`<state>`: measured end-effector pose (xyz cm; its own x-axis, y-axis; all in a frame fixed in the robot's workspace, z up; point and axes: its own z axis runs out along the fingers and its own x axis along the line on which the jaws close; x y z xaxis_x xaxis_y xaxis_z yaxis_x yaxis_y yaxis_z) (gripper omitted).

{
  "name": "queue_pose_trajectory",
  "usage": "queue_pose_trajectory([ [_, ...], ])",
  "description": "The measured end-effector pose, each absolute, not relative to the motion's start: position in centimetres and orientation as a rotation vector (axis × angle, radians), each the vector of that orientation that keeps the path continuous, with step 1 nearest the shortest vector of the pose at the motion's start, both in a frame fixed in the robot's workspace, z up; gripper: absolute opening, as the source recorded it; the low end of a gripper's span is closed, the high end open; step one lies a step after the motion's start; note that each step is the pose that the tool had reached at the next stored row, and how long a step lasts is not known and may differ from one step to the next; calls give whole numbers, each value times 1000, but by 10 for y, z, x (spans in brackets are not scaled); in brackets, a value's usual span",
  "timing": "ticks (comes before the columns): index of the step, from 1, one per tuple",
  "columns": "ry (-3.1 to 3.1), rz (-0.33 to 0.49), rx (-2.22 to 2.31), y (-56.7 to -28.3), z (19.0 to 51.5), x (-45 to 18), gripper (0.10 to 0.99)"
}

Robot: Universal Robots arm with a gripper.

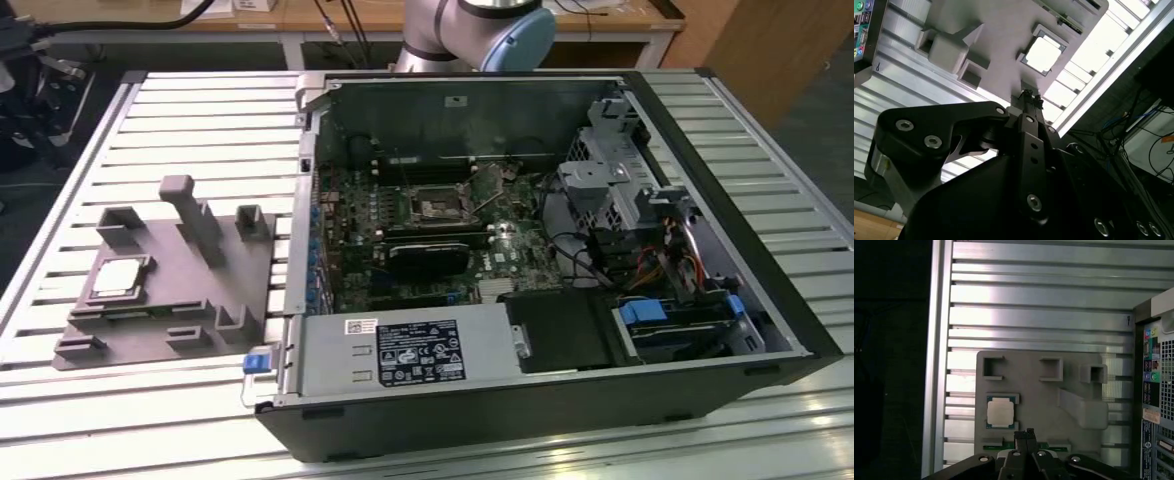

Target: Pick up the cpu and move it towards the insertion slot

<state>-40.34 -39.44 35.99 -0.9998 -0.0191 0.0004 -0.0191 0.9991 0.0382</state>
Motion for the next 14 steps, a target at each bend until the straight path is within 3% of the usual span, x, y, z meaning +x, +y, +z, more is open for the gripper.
queue_pose_trajectory([
  [14, -3140, -60, 30, -394, 360, -409, 106],
])
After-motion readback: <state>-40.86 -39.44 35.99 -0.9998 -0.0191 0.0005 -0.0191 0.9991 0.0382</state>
